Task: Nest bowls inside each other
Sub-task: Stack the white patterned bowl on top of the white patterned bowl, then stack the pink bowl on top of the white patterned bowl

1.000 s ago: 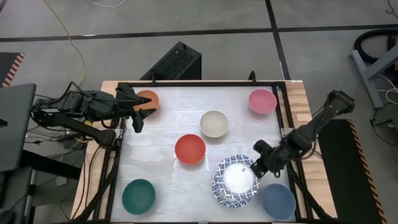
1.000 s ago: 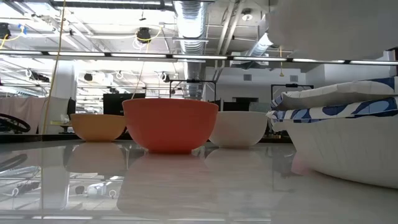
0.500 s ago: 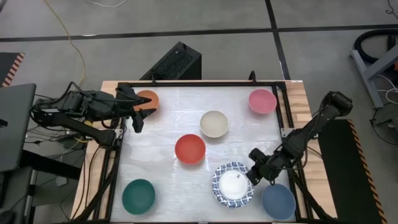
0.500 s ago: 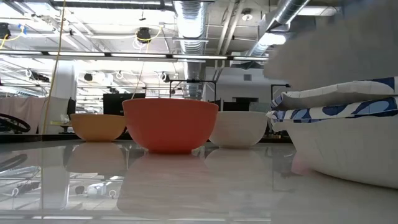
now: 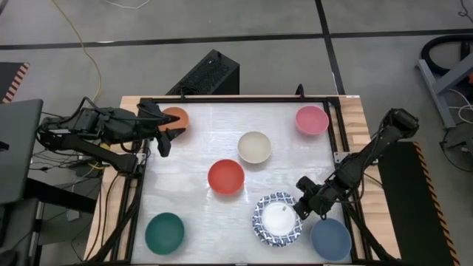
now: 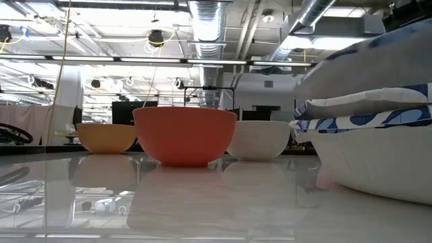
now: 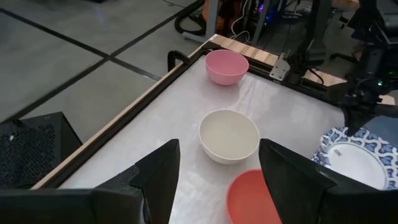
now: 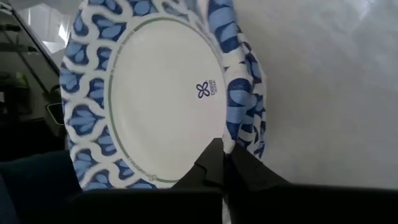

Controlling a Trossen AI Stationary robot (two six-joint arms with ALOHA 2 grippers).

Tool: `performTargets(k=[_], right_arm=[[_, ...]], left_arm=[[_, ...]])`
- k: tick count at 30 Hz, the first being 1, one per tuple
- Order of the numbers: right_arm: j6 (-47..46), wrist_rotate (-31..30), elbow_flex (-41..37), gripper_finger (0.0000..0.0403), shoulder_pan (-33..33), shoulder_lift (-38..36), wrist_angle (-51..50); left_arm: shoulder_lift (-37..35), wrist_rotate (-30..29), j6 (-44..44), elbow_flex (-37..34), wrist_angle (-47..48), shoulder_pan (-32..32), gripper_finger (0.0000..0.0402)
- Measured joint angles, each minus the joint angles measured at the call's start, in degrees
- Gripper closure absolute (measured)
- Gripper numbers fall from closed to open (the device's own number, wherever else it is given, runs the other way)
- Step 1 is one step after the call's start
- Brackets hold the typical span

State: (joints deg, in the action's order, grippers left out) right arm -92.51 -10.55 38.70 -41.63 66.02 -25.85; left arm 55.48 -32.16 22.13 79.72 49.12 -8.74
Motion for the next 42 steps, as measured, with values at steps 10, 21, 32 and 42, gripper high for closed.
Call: performTargets(k=[10, 21, 32, 42], right_arm=[[3.0, 2.9, 0.0, 0.0301, 0.1, 0.0, 2.4], [2.1, 2.9, 0.0, 0.0174, 3.5, 0.0, 2.2], [4.1, 3.1, 0.0, 0.0175, 7.1, -5.8, -1.0], [22.6, -0.3, 8.4, 0.018, 22.5, -13.7, -15.2]], left_arm=[[0.0, -0.2, 0.0, 0.0, 0.0, 0.0, 0.0192], [0.0, -1.6, 0.0, 0.0, -0.1, 0.0, 0.0192], [0.0, -1.5, 0.0, 0.0, 0.0, 0.0, 0.0192], [0.0, 0.5, 0.2, 0.0, 0.0, 0.0, 0.0192]])
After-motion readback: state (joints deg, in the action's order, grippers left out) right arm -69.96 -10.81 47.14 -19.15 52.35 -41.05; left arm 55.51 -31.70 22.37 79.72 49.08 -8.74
